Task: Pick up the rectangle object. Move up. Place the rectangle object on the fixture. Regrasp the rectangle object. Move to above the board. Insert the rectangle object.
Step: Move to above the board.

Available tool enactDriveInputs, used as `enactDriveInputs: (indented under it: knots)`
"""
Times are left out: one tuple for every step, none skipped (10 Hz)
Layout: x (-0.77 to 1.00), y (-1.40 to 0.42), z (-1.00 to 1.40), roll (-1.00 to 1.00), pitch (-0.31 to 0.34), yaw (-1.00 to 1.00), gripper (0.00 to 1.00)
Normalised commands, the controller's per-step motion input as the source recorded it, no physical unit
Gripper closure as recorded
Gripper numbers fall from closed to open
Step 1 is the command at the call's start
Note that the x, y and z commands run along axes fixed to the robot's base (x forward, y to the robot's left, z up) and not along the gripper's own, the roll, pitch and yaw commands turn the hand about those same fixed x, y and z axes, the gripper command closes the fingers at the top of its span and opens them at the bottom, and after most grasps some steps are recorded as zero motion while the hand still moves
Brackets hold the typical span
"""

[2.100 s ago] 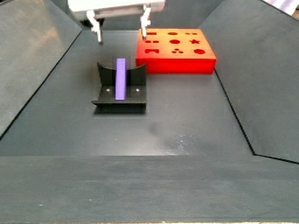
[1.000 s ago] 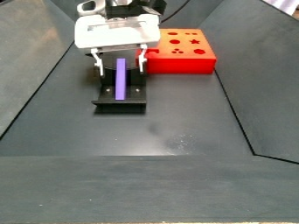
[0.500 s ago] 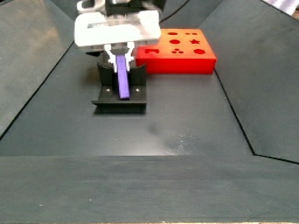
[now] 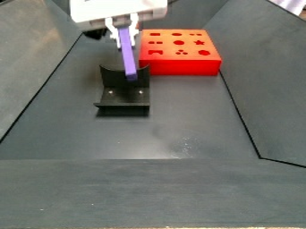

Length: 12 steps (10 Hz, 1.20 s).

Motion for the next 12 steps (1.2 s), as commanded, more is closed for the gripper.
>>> enactDriveInputs:
  knots:
    - [-0.06,-0.01,1.00,-0.04,0.039,0.19,1.00]
    - [-0.06,-0.01,1.00,-0.03,0.002,0.17,1.00]
    - [-0.05,-0.01,1.00,-0.03,-0.019,0.16,1.00]
    - [-0.05,-0.01,1.00,-0.02,-0.046,0.12,1.00]
    - [-0.05,-0.01,1.00,-0.03,-0.063,0.07,1.00]
    - [-0.05,-0.01,1.00,-0.03,-0.069,0.04,1.00]
    - [-0.06,-0.01,1.00,-0.03,-0.066,0.02,1.00]
    - [-0.06,-0.01,0.85,-0.04,-0.058,-0.01,1.00]
    - [-0.05,0.00,0.62,-0.04,-0.037,-0.03,1.00]
    - [-0.05,-0.01,0.45,-0.05,-0.014,-0.04,1.00]
    - [-0.04,0.00,0.27,-0.05,0.004,-0.04,1.00]
    - [-0.46,-1.00,0.32,-1.00,-0.155,-0.11,1.00]
